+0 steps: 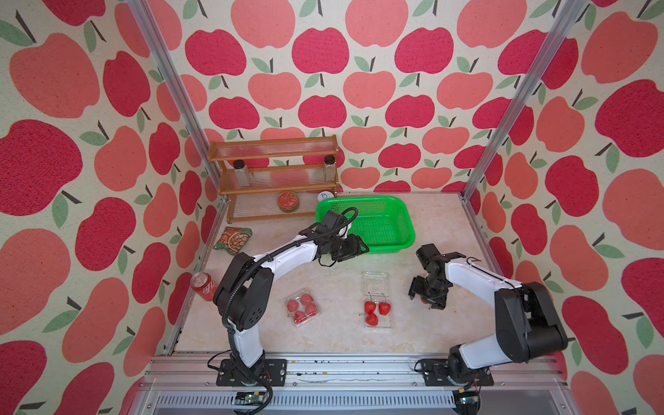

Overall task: Pack strawberries into containers
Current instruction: Pick up the strawberry from the center of the board.

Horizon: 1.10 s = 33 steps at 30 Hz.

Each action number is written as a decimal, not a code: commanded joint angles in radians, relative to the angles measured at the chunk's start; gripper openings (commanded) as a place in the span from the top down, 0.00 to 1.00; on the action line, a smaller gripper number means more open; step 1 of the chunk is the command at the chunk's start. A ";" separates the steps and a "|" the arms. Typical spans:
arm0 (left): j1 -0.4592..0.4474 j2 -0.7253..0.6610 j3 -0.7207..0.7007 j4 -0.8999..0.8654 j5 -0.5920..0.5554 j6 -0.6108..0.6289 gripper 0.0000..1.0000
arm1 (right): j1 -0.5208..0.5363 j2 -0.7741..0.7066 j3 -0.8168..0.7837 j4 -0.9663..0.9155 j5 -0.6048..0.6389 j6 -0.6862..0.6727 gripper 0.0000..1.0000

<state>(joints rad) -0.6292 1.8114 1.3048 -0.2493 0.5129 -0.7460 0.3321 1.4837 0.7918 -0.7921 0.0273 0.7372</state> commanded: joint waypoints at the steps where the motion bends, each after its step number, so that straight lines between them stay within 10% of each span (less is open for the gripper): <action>1: 0.000 -0.035 -0.018 0.007 -0.011 -0.013 0.38 | -0.017 0.010 0.008 0.003 0.013 -0.005 0.26; 14: 0.000 -0.040 -0.039 0.016 -0.011 -0.020 0.38 | -0.038 0.015 0.006 0.019 0.017 -0.023 0.49; 33: 0.002 -0.051 -0.049 0.019 -0.011 -0.024 0.38 | -0.081 0.039 0.008 0.041 0.005 -0.054 0.50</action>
<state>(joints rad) -0.6289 1.7985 1.2720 -0.2344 0.5125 -0.7586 0.2592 1.5059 0.7925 -0.7555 0.0319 0.7025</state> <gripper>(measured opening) 0.617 0.515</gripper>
